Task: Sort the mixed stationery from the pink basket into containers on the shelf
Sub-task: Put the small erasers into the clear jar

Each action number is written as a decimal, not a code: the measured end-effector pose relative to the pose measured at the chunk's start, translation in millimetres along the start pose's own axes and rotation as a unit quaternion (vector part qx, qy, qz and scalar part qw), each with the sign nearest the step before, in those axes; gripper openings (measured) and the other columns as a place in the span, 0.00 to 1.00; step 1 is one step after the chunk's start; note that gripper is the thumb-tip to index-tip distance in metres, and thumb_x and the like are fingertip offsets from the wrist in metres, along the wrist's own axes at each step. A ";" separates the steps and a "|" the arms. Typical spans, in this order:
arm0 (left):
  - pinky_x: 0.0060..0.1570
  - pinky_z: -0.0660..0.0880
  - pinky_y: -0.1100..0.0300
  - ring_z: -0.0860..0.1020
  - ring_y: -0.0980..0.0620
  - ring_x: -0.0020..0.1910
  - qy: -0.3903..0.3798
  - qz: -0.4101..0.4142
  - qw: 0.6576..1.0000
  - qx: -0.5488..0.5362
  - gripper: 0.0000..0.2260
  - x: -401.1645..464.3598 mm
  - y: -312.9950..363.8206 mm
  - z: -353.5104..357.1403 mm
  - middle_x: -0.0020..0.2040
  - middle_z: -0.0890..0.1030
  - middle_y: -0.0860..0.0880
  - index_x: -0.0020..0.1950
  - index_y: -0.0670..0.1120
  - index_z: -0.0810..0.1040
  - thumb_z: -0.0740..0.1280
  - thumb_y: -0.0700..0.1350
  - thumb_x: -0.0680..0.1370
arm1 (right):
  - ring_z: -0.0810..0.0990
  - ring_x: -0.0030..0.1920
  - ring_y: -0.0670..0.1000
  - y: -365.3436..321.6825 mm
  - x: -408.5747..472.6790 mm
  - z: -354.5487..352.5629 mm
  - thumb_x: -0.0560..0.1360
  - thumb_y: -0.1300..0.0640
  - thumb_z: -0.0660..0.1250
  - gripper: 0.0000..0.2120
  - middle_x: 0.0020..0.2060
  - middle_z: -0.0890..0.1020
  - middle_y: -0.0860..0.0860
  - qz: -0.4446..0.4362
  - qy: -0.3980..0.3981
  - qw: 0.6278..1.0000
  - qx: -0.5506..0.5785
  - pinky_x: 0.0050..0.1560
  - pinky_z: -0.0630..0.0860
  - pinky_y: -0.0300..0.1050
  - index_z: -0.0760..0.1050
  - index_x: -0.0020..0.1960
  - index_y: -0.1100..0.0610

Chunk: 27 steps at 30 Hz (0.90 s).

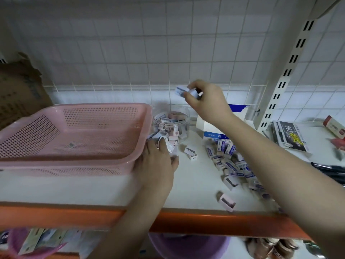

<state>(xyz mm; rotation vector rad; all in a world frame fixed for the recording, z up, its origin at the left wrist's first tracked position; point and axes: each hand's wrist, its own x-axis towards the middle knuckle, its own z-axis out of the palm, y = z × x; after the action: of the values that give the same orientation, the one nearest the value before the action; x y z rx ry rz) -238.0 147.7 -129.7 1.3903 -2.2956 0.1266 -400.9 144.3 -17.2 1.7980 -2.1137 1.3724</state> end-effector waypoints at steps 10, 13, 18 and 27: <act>0.65 0.64 0.54 0.68 0.44 0.67 -0.059 -0.027 0.997 0.044 0.29 -4.1 -4.2 3.0 0.64 0.75 0.43 0.72 0.42 0.64 0.60 0.57 0.76 | 0.76 0.49 0.55 15.4 31.7 71.1 0.79 0.53 0.62 0.14 0.51 0.80 0.59 0.005 -0.124 0.991 -0.049 0.43 0.67 0.40 0.74 0.59 0.61; 0.51 0.76 0.51 0.78 0.43 0.51 -0.026 0.017 0.999 -0.023 0.19 -10.7 -9.6 3.3 0.46 0.81 0.44 0.55 0.43 0.79 0.72 0.48 0.67 | 0.74 0.47 0.52 23.9 27.0 69.4 0.78 0.56 0.62 0.13 0.52 0.80 0.58 0.007 -0.162 0.984 -0.068 0.42 0.65 0.39 0.74 0.60 0.61; 0.52 0.76 0.47 0.77 0.42 0.53 0.026 0.045 0.987 -0.151 0.14 -14.1 -13.4 1.1 0.51 0.77 0.46 0.50 0.46 0.80 0.64 0.48 0.68 | 0.77 0.54 0.54 19.2 24.6 56.3 0.78 0.57 0.61 0.13 0.54 0.79 0.55 -0.014 -0.181 0.980 -0.084 0.51 0.72 0.44 0.75 0.60 0.59; 0.51 0.76 0.56 0.77 0.43 0.53 -0.034 0.018 0.999 -0.030 0.20 -22.8 -1.3 -7.2 0.57 0.75 0.42 0.54 0.44 0.80 0.77 0.50 0.67 | 0.79 0.48 0.51 3.0 -18.0 -5.8 0.78 0.52 0.63 0.10 0.51 0.80 0.49 -0.025 -0.258 0.956 -0.140 0.52 0.78 0.49 0.77 0.57 0.52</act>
<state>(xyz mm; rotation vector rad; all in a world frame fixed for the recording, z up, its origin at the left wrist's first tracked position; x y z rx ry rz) -225.6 167.9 -133.0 1.3441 -2.3603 0.0229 -400.4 161.7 -25.3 2.2339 -2.3097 0.5807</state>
